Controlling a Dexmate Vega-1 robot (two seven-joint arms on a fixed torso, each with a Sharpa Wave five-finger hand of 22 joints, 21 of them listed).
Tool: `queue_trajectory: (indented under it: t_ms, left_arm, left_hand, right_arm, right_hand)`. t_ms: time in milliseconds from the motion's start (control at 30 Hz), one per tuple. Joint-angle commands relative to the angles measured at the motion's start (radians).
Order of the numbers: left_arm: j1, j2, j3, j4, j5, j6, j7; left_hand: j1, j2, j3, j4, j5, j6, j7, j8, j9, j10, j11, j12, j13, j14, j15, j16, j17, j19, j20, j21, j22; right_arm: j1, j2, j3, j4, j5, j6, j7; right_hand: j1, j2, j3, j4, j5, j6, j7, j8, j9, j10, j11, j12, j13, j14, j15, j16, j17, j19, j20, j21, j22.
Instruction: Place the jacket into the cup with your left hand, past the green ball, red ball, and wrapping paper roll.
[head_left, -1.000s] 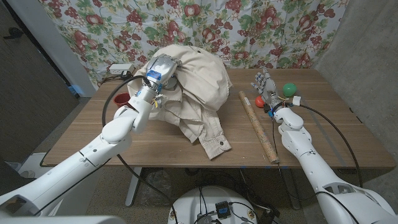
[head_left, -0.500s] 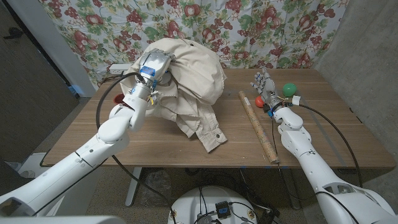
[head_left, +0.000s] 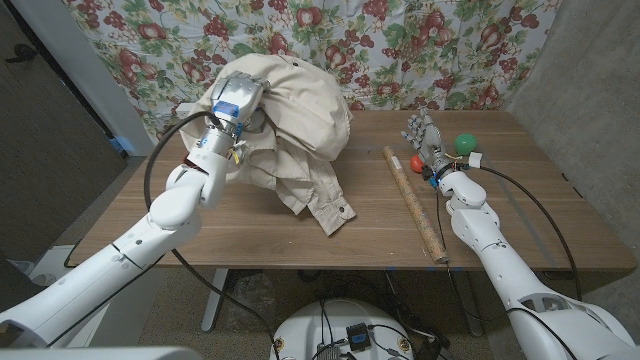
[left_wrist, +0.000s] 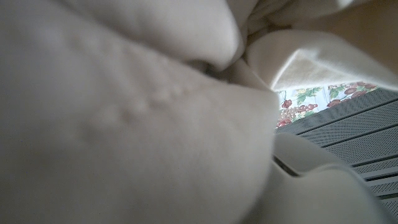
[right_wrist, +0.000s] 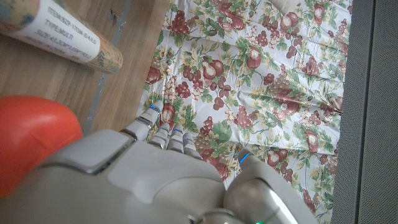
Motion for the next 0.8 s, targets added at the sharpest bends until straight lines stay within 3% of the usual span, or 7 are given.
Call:
queue_trajectory:
  t_ms: [33, 800]
  left_arm:
    - [0.010, 0.037, -0.042, 0.007, -0.010, 0.006, 0.014]
    - [0.022, 0.091, -0.108, -0.012, -0.019, 0.067, -0.047]
  left_hand:
    - [-0.025, 0.029, 0.372, 0.364, 0.004, 0.012, 0.000, -0.003, 0.002, 0.007, 0.002, 0.005, 0.927, 0.133, -0.261, 0.310, 0.085, -0.003, 0.003, -0.006, -0.004]
    - [-0.029, 0.027, 0.379, 0.363, 0.002, 0.013, -0.005, -0.006, 0.002, 0.009, -0.001, 0.000, 0.923, 0.132, -0.262, 0.312, 0.085, -0.010, 0.003, 0.005, -0.012]
  right_arm:
    - [-0.004, -0.002, -0.006, -0.003, -0.007, 0.004, 0.002]
    - [-0.002, -0.002, -0.014, -0.008, -0.012, -0.001, 0.005]
  right_hand:
    - [0.011, 0.026, 0.002, -0.003, 0.004, 0.004, 0.001, -0.002, 0.005, 0.000, 0.004, 0.000, 0.003, -0.005, 0.006, -0.002, 0.002, 0.001, -0.006, 0.002, 0.006]
    - [0.011, 0.026, 0.001, -0.003, 0.004, 0.004, 0.002, -0.002, 0.005, -0.001, 0.004, 0.000, 0.003, -0.006, 0.006, -0.003, 0.002, 0.002, -0.006, 0.003, 0.006]
